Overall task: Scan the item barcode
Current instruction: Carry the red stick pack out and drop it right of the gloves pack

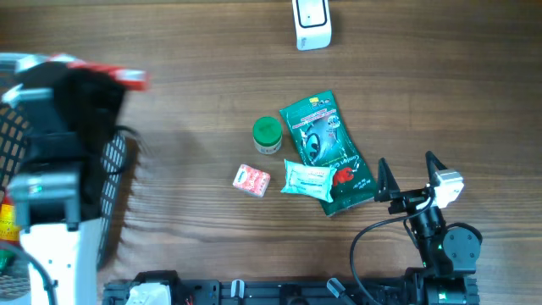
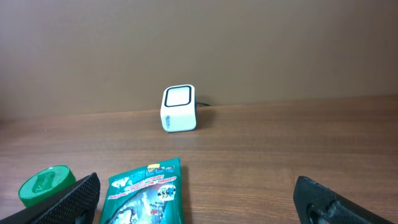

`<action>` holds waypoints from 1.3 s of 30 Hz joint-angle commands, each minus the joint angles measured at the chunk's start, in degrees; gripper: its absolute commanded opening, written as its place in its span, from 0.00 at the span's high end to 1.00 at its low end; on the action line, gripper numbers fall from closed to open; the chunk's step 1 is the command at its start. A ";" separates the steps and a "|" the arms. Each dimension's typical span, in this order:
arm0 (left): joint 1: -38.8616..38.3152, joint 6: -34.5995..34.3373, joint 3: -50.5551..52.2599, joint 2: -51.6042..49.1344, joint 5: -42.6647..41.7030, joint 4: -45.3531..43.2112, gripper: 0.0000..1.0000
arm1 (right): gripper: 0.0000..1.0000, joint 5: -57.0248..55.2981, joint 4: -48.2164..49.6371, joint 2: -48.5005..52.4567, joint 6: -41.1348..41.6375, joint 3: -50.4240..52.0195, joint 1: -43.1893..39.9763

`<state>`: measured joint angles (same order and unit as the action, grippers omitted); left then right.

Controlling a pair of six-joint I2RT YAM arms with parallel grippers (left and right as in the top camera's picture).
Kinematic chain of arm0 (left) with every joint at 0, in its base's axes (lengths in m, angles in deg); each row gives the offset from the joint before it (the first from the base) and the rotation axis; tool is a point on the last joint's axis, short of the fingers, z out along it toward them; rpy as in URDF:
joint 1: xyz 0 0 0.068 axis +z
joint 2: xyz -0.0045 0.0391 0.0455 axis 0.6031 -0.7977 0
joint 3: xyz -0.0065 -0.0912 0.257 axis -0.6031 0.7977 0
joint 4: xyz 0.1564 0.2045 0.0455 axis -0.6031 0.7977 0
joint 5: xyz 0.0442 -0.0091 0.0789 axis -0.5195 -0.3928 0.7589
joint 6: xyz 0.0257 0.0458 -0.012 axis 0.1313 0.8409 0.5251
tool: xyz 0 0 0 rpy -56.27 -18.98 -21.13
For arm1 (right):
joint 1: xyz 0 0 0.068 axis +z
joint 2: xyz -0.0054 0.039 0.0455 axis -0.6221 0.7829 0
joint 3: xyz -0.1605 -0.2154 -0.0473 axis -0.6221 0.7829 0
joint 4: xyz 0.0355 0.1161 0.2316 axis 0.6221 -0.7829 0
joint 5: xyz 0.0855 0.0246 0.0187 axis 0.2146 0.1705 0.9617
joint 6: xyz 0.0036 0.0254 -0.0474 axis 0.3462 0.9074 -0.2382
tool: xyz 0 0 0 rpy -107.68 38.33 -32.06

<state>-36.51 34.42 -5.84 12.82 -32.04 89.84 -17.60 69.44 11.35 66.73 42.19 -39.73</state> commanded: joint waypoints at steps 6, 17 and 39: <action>-27.26 12.00 -0.76 -7.19 6.10 -1.31 0.96 | 0.00 -0.46 0.20 0.00 0.76 0.04 0.28; -41.51 12.15 -0.74 -22.97 6.12 0.07 0.96 | 0.00 -0.46 0.20 0.00 0.74 0.07 0.28; -43.50 11.91 -0.55 -27.96 2.29 -1.70 0.96 | 0.00 -0.46 0.20 0.00 0.74 0.04 0.28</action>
<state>-79.79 45.46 -5.88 -14.86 -27.21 90.49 -17.73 69.44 11.35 66.73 42.19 -39.75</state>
